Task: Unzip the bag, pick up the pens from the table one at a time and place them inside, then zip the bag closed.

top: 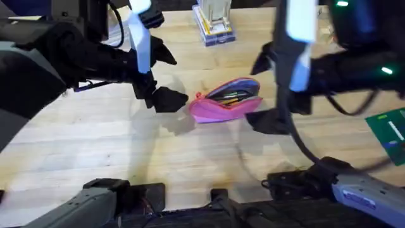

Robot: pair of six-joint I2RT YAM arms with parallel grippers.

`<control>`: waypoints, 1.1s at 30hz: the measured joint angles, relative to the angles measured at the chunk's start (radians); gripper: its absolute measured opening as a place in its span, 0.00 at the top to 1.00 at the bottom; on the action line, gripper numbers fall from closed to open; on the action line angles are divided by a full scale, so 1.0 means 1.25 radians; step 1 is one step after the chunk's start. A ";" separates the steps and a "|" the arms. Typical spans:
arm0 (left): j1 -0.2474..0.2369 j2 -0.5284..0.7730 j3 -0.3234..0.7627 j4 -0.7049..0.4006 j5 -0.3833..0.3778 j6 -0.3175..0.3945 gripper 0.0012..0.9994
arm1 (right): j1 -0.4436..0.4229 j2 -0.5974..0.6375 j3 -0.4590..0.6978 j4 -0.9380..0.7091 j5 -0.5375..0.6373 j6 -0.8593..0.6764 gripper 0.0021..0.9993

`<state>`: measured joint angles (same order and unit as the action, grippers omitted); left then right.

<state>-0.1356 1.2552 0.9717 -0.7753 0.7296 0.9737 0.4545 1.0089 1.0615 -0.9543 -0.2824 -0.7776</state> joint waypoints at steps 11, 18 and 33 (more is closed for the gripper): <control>0.000 0.000 0.000 0.001 0.000 0.000 0.01 | -0.004 -0.140 0.000 -0.067 0.417 0.564 0.00; 0.000 0.000 0.000 0.001 0.000 0.000 0.01 | -0.081 -0.140 0.000 -0.099 0.562 0.890 0.00; 0.000 0.000 0.000 0.002 0.000 0.000 0.01 | -0.205 -0.140 0.000 -0.077 0.595 1.172 0.00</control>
<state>-0.1356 1.2552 0.9718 -0.7722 0.7296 0.9737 0.1978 0.8333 1.0615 -1.0508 0.4617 0.6877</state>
